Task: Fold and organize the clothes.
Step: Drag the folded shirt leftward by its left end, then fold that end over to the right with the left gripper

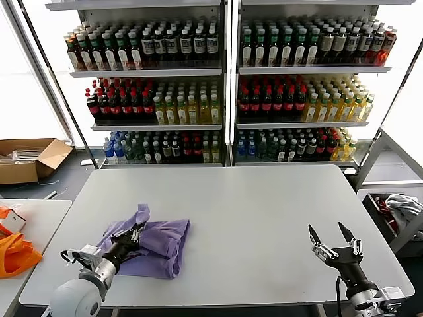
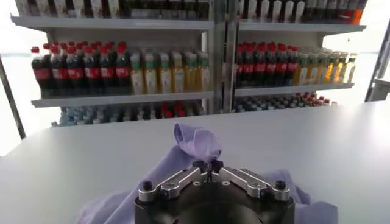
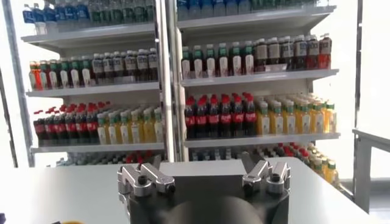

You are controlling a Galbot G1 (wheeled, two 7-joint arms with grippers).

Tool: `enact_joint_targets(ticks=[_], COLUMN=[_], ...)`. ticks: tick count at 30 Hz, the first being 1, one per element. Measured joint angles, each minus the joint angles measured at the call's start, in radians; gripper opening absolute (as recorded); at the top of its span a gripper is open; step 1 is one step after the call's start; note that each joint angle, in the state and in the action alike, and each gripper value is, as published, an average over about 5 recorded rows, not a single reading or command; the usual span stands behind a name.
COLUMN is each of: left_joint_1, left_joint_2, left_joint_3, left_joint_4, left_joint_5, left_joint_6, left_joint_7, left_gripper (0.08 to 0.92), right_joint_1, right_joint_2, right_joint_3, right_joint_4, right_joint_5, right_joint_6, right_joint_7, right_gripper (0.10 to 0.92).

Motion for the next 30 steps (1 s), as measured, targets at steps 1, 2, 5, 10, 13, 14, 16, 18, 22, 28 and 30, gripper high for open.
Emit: enact_joint_targets(ticks=[1, 2, 5, 10, 13, 14, 16, 18, 22, 28, 30], left_joint_1=[-0.001, -0.002, -0.002, -0.004, -0.003, -0.002, 0.001, 0.003, 0.012, 0.025, 0.024], left_joint_2=[-0.004, -0.008, -0.017, -0.024, -0.026, -0.027, -0.030, -0.032, -0.030, -0.012, -0.003], left_joint_3=[0.013, 0.024, 0.052, 0.084, 0.100, 0.105, 0.112, 0.117, 0.114, 0.072, 0.047], left_joint_4=[0.000, -0.001, -0.004, -0.012, -0.016, -0.018, -0.021, -0.024, -0.040, -0.104, -0.130], left_joint_5=[0.003, 0.006, 0.014, 0.023, 0.033, 0.037, 0.045, 0.051, 0.055, 0.025, 0.006], left_joint_6=[-0.001, -0.001, -0.002, -0.003, -0.001, 0.001, 0.004, 0.005, 0.006, 0.015, 0.019], left_joint_7=[0.001, 0.001, 0.002, 0.003, 0.003, 0.003, 0.004, 0.005, 0.014, 0.022, 0.022], left_gripper=[0.093, 0.093, 0.093, 0.093, 0.097, 0.100, 0.132, 0.177, 0.298, 0.472, 0.523], right_joint_1=[0.001, 0.001, 0.002, 0.000, -0.003, -0.004, -0.005, -0.006, -0.003, 0.007, 0.011], right_joint_2=[0.000, 0.000, 0.001, 0.001, 0.002, 0.002, 0.003, 0.004, 0.003, -0.003, -0.005], right_joint_3=[0.000, -0.001, -0.004, -0.007, -0.007, -0.007, -0.007, -0.008, -0.009, -0.016, -0.019], right_joint_4=[0.000, 0.000, 0.000, 0.001, 0.002, 0.002, 0.003, 0.003, 0.002, -0.002, -0.004], right_joint_5=[-0.001, -0.002, -0.006, -0.011, -0.013, -0.013, -0.014, -0.014, -0.014, -0.013, -0.013], right_joint_6=[0.000, 0.000, -0.001, -0.002, -0.002, -0.002, -0.001, -0.001, -0.002, -0.006, -0.007], right_joint_7=[0.000, 0.000, 0.001, 0.000, -0.001, -0.001, -0.001, -0.001, -0.001, 0.000, 0.000], right_gripper=[0.823, 0.823, 0.823, 0.823, 0.823, 0.823, 0.823, 0.823, 0.823, 0.823, 0.823])
